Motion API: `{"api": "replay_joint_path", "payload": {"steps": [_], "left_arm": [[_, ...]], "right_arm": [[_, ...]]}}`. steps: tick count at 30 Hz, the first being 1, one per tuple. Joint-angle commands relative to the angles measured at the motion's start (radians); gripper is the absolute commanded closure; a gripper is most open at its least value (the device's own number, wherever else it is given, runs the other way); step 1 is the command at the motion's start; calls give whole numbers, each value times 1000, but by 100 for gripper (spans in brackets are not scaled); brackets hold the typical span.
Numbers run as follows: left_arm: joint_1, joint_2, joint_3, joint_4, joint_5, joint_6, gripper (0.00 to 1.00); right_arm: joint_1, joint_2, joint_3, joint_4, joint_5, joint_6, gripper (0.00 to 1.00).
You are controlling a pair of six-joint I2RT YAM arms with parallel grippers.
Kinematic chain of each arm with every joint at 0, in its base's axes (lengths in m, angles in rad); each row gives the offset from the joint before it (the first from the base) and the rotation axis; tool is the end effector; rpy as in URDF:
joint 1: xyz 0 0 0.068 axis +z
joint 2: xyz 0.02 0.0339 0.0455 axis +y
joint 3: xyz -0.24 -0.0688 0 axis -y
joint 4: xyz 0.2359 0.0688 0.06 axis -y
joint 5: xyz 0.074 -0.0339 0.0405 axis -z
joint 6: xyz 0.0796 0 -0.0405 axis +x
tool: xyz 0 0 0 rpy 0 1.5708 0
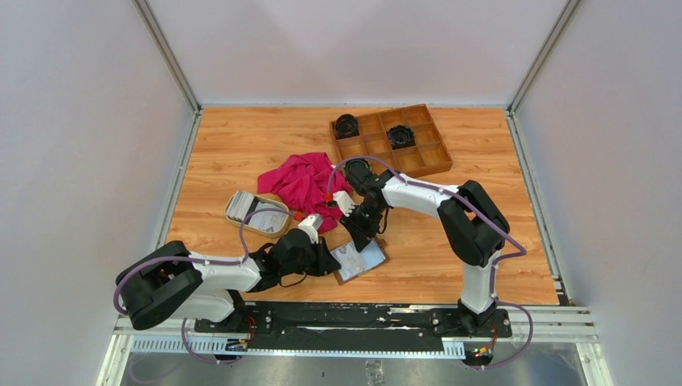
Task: Put the credit cards into the card holder
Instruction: Insert the credit card into the card holder.
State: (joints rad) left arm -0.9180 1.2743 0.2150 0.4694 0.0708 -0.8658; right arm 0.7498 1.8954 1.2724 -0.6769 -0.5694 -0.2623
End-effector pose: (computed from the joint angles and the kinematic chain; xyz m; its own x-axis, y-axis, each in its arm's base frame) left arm 0.1444 -0.1982 0.0814 -0.8497 -0.1395 -0.5085 0.2793 0.6989 -0.6584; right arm 0.2349 0.2773 0.1162 -0.5048 -0.7685 -0.3931 -0.8391 0.3301 0.4323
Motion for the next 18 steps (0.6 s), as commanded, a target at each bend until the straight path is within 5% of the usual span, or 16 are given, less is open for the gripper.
{"api": "replay_joint_path", "payload": {"steps": [1,5,18], "left_arm": [[8,2,-27,-58,-45,13,85],[8,6,-27,-58,-45,14,85],[7,20,-19,-57,-34,22,85]], "right_arm": [[-9,9,-10,-29,70,-30,91],[-8,25,-11,-29,77,-25,100],[44,48,-35,-10,-109,52,100]]}}
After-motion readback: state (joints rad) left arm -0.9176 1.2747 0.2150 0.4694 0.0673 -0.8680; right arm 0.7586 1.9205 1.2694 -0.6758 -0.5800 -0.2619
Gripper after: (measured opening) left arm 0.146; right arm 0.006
